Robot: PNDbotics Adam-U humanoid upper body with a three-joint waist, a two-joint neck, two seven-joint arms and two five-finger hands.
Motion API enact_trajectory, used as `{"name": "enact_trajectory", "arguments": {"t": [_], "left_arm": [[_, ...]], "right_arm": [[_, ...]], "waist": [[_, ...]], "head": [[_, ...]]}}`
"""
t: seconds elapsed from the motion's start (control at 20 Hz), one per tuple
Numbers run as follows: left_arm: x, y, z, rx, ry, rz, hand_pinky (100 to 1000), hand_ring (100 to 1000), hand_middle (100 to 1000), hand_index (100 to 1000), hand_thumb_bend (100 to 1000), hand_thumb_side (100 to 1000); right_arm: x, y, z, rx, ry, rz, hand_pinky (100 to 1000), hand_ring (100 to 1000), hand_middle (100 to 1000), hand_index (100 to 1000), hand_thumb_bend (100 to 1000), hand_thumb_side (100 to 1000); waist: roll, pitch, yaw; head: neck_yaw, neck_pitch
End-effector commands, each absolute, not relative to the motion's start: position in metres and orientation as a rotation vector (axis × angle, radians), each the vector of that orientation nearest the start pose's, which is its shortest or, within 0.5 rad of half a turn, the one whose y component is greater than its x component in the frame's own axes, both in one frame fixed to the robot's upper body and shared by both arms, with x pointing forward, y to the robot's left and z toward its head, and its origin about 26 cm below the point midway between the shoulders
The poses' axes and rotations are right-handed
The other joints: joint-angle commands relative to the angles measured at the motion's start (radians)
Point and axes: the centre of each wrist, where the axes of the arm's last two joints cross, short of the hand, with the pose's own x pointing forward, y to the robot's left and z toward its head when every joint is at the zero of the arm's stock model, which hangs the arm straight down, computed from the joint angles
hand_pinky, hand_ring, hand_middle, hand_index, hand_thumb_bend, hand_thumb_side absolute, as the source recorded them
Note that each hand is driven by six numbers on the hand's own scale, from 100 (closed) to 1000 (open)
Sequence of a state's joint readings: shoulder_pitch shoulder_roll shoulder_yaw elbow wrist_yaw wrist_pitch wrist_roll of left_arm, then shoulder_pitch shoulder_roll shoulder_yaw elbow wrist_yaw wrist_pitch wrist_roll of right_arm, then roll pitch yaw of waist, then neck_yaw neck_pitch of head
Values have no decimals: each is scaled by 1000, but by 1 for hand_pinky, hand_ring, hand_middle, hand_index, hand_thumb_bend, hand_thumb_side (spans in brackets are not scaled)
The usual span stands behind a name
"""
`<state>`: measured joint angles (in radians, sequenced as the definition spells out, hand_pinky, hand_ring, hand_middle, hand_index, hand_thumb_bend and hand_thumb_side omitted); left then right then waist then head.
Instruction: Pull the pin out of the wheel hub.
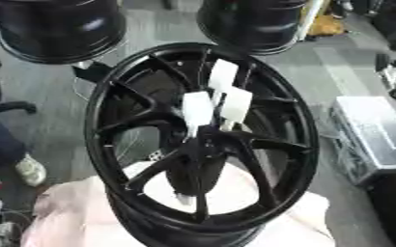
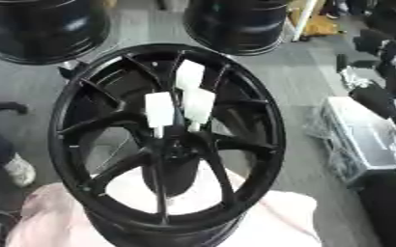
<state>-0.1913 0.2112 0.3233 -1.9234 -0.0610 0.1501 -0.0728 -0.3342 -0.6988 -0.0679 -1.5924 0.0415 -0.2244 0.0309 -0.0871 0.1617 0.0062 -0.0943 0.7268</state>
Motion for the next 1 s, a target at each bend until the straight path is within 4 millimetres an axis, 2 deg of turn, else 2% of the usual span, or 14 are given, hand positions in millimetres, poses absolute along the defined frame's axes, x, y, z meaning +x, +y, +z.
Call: {"name": "enact_trajectory", "arguments": {"t": [0.05,0.25,0.4,0.75,1.0], "left_arm": [[286,341,167,421,-1973,-96,763,700,714,750,429,644],[286,341,165,419,-1967,-102,763,700,714,750,428,644],[286,341,165,419,-1964,-108,764,700,714,750,429,644],[286,342,163,420,-1954,-121,764,700,714,750,429,645],[286,342,162,419,-1950,-123,764,700,714,750,428,646]], "right_arm": [[339,-388,226,-578,-2082,875,760,873,811,909,255,481],[342,-371,251,-471,-2051,1131,769,875,816,919,254,495],[344,-358,263,-390,-2005,1291,773,875,818,922,256,498],[353,-338,269,-269,-1880,1517,782,877,824,930,255,518],[367,-329,264,-218,-1815,1574,781,879,826,932,254,521]], "waist": [[1,-18,2],[-1,-26,5],[-4,-31,7],[-12,-38,9],[-15,-40,12]], "head": [[-7,-2],[-13,2],[-14,4],[-11,13],[-13,14]]}}
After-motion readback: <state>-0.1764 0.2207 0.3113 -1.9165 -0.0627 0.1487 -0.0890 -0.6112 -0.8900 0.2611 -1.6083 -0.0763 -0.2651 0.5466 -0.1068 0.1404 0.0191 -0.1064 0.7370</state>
